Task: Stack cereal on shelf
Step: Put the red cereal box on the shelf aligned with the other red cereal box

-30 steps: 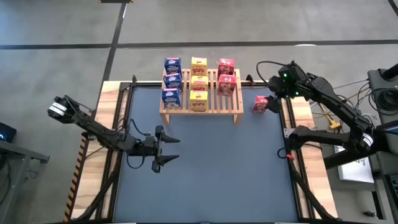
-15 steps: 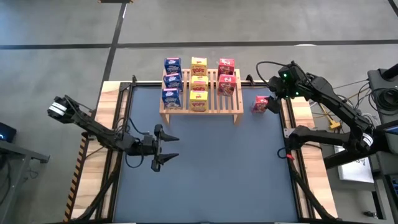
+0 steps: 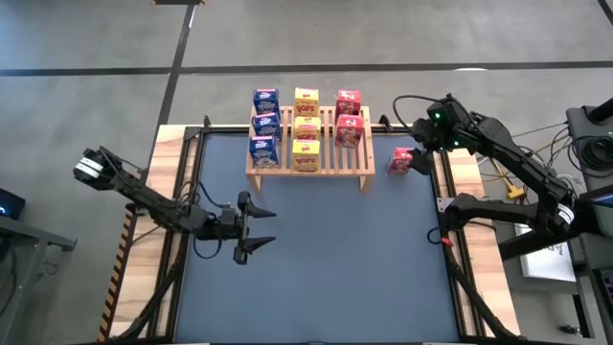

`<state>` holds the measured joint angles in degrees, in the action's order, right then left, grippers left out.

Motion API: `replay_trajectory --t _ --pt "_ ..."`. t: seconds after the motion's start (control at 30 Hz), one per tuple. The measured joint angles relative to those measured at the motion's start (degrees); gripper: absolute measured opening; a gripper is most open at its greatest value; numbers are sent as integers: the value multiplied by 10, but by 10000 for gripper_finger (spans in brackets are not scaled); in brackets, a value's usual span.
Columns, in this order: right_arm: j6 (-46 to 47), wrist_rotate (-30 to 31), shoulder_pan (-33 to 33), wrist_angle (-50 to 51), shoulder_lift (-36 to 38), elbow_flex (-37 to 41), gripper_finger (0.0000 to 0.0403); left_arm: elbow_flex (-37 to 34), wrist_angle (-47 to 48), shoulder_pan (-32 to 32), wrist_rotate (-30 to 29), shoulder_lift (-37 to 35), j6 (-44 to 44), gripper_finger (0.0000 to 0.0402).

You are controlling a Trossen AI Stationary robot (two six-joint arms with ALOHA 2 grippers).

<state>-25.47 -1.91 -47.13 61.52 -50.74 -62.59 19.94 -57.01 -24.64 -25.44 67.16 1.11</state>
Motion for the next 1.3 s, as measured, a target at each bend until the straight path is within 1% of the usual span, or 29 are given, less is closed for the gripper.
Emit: replay_trajectory --t 0.33,0.63,0.9,1.3 --pt "15 0 0 2 0 0 251 0 0 0 0 0 0 281" --pt "15 0 0 17 0 0 263 0 5 0 0 0 0 281" --pt "8 0 0 18 0 0 286 0 5 0 0 0 2 281" --pt "7 0 0 27 0 1 345 0 0 0 1 -7 -6 281"
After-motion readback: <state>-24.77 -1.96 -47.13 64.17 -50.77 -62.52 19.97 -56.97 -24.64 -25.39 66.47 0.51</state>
